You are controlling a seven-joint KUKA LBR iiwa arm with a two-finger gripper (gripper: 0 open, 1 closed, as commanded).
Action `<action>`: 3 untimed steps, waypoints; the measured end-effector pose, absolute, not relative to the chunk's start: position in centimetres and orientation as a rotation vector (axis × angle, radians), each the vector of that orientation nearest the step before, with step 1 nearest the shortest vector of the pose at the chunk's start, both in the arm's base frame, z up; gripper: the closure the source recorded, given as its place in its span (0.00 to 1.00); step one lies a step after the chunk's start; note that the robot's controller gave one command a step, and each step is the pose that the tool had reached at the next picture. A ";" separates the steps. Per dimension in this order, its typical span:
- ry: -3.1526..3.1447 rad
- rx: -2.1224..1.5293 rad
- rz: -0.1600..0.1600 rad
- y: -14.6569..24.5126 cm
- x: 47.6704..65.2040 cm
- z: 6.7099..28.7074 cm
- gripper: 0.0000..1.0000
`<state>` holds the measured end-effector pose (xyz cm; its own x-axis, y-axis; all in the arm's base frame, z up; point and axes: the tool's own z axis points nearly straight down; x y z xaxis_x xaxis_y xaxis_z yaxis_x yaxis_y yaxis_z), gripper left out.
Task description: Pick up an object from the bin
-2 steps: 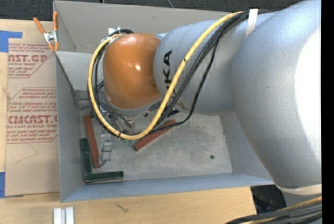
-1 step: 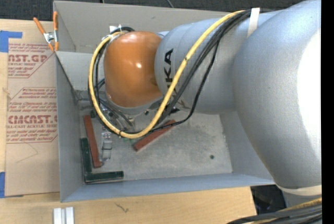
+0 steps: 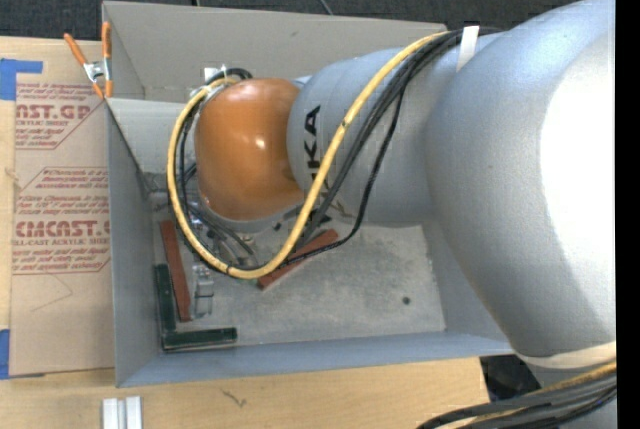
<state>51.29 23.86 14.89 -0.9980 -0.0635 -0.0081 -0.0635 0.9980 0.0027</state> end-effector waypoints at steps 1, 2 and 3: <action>3.134 -0.161 0.004 23.5 48.8 8.0 0.00; 3.136 -0.161 0.006 23.4 48.4 7.1 1.00; 3.136 -0.161 0.006 23.3 48.4 7.1 1.00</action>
Offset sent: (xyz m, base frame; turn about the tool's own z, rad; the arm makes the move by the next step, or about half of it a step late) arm -0.0293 -0.0075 -0.0789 -0.0376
